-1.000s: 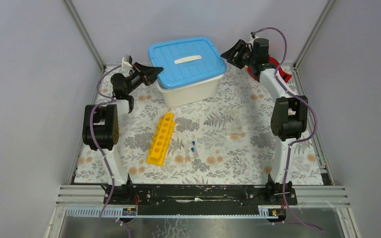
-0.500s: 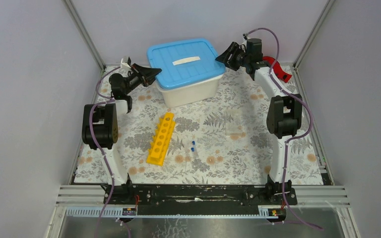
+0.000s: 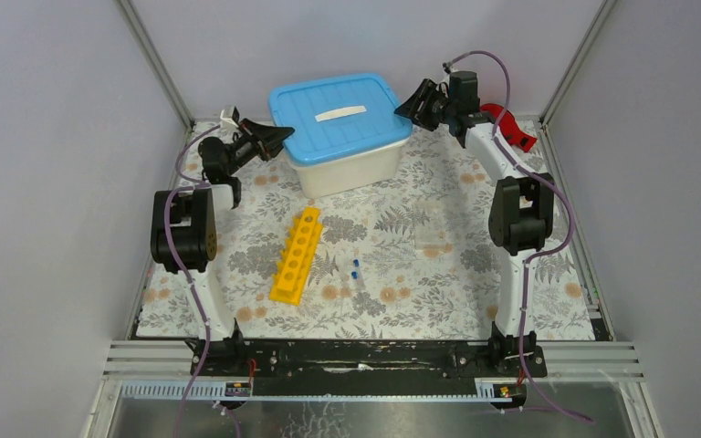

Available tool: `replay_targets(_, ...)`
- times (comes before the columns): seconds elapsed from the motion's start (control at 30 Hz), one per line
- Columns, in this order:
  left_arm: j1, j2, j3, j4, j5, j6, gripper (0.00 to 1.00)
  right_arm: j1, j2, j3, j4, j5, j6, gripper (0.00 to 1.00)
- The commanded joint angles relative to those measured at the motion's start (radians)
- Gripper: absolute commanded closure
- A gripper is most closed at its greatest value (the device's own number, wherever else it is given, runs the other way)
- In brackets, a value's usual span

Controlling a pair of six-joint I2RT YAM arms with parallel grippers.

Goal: Organize the chemistry lab equipment

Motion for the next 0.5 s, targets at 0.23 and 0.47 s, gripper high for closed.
replay_targets(0.23, 0.045, -0.008, -0.033, 0.097, 0.015, 0.004, 0.66, 0.046, 0.019, 0.062, -0.021, 0.000, -0.022, 0.44)
replay_targets(0.47, 0.050, -0.012, -0.057, 0.063, 0.015, 0.036, 0.59, 0.055, 0.026, 0.072, -0.028, 0.007, -0.023, 0.45)
